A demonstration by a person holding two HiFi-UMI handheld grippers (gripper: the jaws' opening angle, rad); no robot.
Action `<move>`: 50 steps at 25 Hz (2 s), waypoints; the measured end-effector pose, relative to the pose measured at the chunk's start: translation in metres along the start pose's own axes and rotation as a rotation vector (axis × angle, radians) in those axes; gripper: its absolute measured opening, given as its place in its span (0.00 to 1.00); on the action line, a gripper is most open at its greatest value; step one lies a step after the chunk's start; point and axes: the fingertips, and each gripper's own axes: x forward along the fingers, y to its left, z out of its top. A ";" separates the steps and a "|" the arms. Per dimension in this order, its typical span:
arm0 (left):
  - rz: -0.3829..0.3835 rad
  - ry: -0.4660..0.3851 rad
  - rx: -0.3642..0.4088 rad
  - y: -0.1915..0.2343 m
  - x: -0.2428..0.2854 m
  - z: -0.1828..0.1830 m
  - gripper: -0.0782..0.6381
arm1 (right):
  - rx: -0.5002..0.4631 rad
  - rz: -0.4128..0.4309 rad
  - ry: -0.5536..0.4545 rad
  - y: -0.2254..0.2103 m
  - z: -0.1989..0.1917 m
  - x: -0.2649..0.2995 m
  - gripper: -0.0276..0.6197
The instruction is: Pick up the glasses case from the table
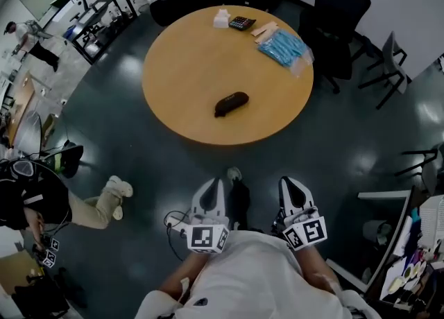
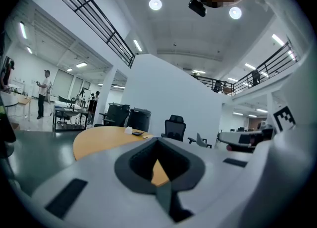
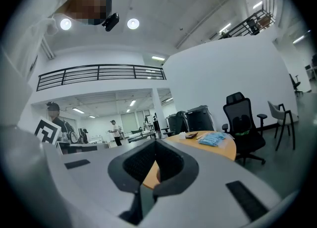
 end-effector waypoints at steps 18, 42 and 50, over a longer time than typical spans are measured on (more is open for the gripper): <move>0.151 0.005 -0.107 0.097 0.219 0.050 0.12 | -0.309 0.365 0.358 -0.096 -0.033 0.290 0.07; 0.394 0.082 -0.228 0.149 0.265 0.024 0.12 | -1.073 1.102 1.239 -0.120 -0.298 0.380 0.54; 0.372 0.071 -0.226 0.153 0.266 0.031 0.12 | -0.997 0.968 1.013 -0.107 -0.240 0.395 0.54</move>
